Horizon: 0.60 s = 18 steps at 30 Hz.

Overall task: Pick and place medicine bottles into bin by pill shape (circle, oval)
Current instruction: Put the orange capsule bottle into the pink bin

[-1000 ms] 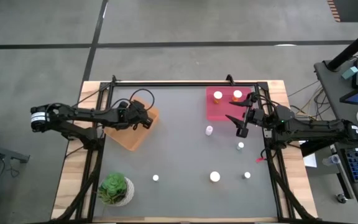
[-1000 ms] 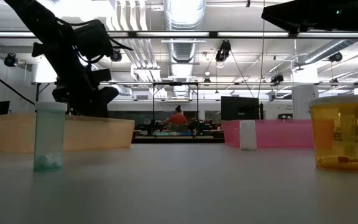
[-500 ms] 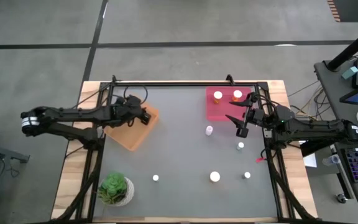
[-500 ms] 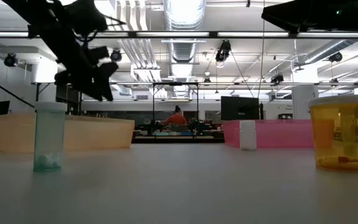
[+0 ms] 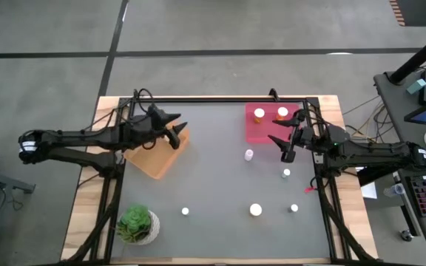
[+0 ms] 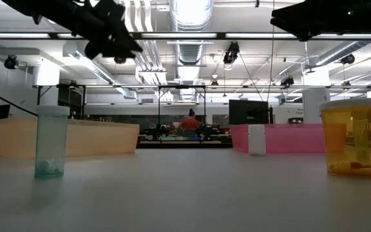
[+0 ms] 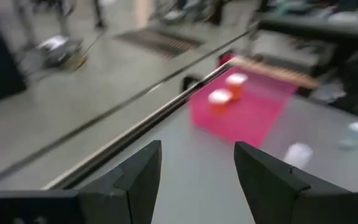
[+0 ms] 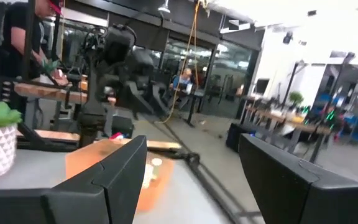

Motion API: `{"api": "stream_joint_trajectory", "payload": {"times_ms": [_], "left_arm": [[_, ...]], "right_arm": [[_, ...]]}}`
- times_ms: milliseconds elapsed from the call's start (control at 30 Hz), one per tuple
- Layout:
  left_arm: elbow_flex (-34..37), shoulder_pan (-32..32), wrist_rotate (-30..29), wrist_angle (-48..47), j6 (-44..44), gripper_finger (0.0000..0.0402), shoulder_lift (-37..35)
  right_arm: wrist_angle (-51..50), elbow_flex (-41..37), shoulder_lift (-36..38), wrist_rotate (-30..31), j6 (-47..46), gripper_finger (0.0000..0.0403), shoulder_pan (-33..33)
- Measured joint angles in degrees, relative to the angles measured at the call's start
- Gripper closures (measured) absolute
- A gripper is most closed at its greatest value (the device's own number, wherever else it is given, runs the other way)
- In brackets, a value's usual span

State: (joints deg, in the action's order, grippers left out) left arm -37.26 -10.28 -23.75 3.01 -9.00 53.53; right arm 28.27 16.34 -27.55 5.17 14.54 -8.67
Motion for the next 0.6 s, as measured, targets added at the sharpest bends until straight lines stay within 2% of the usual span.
{"api": "stream_joint_trajectory", "payload": {"times_ms": [233, 600], "left_arm": [[0.07, 0.61, 6.25, 10.04, 7.91, 0.0214, 0.95], [0.17, 0.55, 6.33, 11.30, 11.39, 0.0214, 1.67]], "right_arm": [[-6.90, 0.00, -0.02, 0.00, -13.49, 0.0156, 0.02], [-9.95, 0.00, -0.02, -0.70, -30.49, 0.0156, 0.02]]}}
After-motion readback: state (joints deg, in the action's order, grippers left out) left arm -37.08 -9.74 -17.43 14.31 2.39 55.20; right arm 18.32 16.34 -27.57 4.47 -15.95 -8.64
